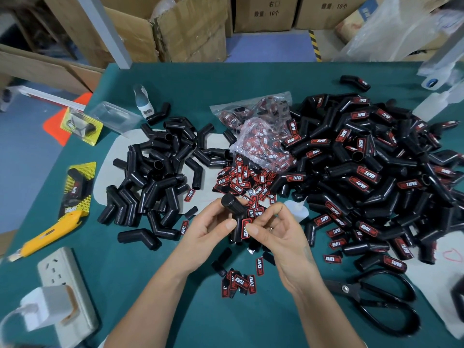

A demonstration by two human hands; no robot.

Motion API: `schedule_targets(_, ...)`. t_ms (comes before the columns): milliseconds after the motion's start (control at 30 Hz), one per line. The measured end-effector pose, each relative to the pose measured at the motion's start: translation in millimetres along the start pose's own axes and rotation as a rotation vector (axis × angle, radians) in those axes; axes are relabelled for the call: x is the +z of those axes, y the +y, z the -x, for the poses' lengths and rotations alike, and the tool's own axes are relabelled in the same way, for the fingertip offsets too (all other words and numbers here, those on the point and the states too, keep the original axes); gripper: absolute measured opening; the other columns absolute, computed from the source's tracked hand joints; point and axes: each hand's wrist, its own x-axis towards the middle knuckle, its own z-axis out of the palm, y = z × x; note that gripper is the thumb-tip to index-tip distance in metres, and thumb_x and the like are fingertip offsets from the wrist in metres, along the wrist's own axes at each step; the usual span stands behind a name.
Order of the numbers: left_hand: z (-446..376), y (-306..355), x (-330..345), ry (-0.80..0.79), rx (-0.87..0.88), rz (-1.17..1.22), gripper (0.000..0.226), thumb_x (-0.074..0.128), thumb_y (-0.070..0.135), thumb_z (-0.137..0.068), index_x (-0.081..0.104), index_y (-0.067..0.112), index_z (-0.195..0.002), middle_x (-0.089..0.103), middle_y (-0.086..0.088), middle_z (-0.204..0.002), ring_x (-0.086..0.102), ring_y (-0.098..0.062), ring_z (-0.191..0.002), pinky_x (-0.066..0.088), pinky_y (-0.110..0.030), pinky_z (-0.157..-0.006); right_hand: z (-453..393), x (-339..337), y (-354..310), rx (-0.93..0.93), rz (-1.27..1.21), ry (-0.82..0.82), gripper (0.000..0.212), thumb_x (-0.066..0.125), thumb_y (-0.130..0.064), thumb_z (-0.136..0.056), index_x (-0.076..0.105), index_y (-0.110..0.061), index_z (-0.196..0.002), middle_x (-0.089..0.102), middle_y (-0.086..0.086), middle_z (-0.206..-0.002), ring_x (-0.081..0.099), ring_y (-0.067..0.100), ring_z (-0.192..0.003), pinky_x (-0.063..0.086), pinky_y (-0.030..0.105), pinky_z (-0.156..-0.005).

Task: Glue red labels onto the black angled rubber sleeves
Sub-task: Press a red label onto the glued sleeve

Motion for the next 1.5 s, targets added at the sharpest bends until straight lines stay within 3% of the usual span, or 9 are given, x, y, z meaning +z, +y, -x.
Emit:
schedule_targets(500,0.4,0.6,-0.6,0.003,0.001,-0.008,0.039,0.056,0.024,-0.101,0.065,0.044,-0.134,0.068,0.016,-0.132,0.061,-0.005,-0.125,0.045,-0.018,-0.105,-1.0,-2.7,2.1,-0.019,-0.012,-0.015,0.028,0.089,-0.024,-0.073,0.064,-0.025,-0.084,0.069,0.002,-0.081,0.065,0.013,-0.077,0.054,0.023,-0.075)
schedule_targets(833,0.8,-0.6,-0.8,-0.003,0.0,-0.022,0.035,0.06,0.029,-0.102,0.064,0.043,-0.134,0.068,0.016,-0.13,0.062,-0.004,-0.12,0.046,-0.018,-0.103,-1.4,-2.6,5.0,-0.019,-0.008,0.006,0.03,0.082,-0.007,-0.079,0.055,-0.01,-0.092,0.07,0.0,-0.079,0.066,0.011,-0.076,0.054,0.021,-0.075)
schedule_targets(1300,0.6,-2.3,-1.0,0.001,-0.012,-0.005,0.036,0.058,0.028,-0.1,0.065,0.043,-0.132,0.069,0.013,-0.128,0.062,-0.008,-0.121,0.046,-0.02,-0.103,-1.0,-1.2,0.9,-0.019,-0.012,-0.016,0.026,0.089,-0.022,-0.073,0.065,-0.027,-0.082,0.069,0.0,-0.08,0.065,0.012,-0.076,0.054,0.022,-0.075)
schedule_targets(1433,0.7,-3.7,-0.9,-0.004,-0.015,-0.007,0.034,0.058,0.027,-0.101,0.066,0.039,-0.132,0.068,0.014,-0.128,0.062,-0.007,-0.12,0.046,-0.02,-0.103,-0.8,-1.9,2.8,-0.03,-0.007,-0.008,0.026,0.085,-0.009,-0.079,0.063,-0.023,-0.084,0.069,0.0,-0.079,0.065,0.012,-0.076,0.054,0.022,-0.075)
schedule_targets(1500,1.3,-5.4,-0.7,0.0,-0.025,0.002,0.033,0.058,0.026,-0.1,0.064,0.026,-0.133,0.068,0.015,-0.127,0.062,-0.004,-0.118,0.046,-0.019,-0.102,-0.7,-2.0,3.9,-0.033,-0.013,-0.003,0.026,0.083,-0.006,-0.08,0.059,-0.015,-0.088,0.069,0.002,-0.079,0.066,0.012,-0.075,0.054,0.021,-0.073)
